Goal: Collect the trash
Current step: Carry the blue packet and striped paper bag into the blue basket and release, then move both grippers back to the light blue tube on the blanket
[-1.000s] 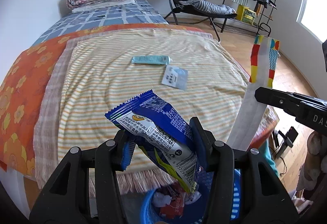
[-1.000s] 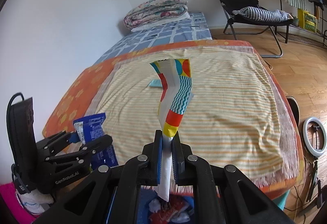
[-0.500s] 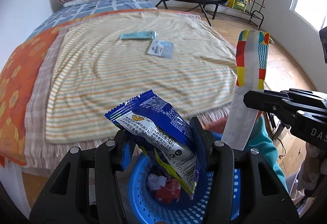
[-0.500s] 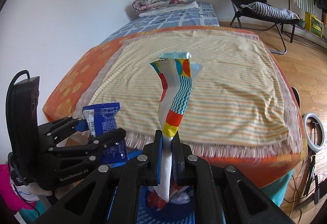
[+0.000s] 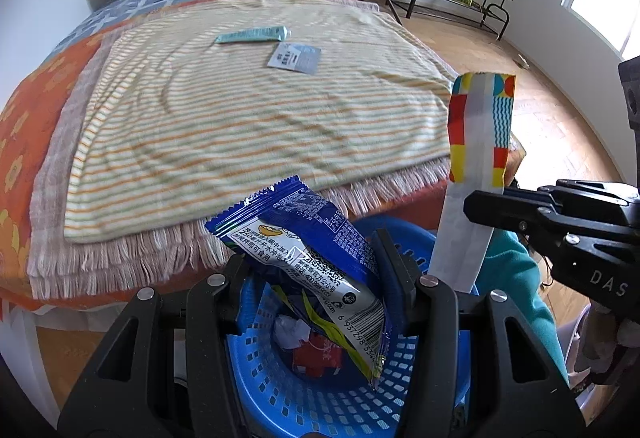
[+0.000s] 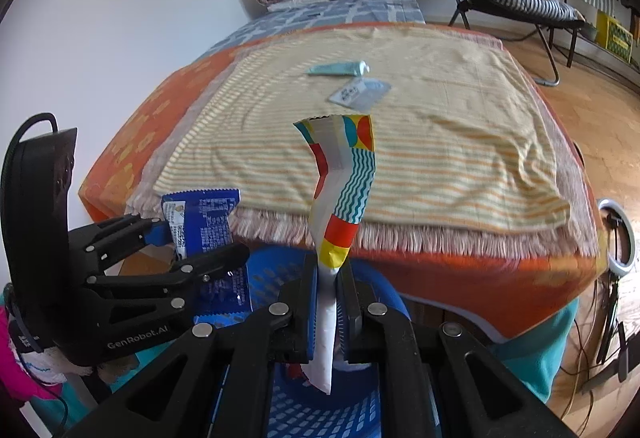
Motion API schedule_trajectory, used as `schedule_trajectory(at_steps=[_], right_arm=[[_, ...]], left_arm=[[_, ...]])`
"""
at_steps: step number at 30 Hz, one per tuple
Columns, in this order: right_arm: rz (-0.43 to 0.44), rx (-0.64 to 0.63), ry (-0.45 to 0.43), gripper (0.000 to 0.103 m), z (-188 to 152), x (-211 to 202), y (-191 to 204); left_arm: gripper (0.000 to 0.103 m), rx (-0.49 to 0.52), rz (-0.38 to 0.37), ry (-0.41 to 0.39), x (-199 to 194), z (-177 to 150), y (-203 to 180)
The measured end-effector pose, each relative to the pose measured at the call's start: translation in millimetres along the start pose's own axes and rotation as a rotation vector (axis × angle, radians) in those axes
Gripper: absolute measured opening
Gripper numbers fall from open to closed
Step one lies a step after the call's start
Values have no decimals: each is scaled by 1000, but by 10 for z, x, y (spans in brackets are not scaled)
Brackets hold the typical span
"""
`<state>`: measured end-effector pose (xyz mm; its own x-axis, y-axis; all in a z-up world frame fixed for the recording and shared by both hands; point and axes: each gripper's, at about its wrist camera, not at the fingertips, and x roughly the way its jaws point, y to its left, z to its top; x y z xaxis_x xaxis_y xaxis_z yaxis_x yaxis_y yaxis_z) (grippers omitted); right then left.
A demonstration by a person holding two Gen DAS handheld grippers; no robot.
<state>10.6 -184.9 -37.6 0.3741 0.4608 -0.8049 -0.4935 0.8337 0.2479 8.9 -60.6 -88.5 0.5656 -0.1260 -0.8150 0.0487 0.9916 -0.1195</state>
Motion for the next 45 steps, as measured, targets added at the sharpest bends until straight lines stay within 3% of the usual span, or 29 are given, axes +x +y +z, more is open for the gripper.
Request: schedule_trajectory(at_steps=[14, 21, 25, 28, 35, 45], right_arm=[[8, 37, 70, 18, -242, 147, -84], [2, 50, 65, 29, -241, 135, -99], [-3, 67, 60, 50, -235, 132, -125], [-11, 71, 52, 55, -222, 116, -140], [-28, 67, 34, 70, -162, 86, -152], [-52, 64, 42, 72, -89, 104, -188]], left_arm=[[52, 16, 4, 46, 96, -101, -41], [63, 15, 8, 60, 131, -117, -41], [65, 12, 14, 70, 142, -122, -36], [71, 5, 20, 76, 155, -126, -19], [72, 2, 27, 77, 170, -122, 0], [72, 3, 32, 83, 202, -120, 11]])
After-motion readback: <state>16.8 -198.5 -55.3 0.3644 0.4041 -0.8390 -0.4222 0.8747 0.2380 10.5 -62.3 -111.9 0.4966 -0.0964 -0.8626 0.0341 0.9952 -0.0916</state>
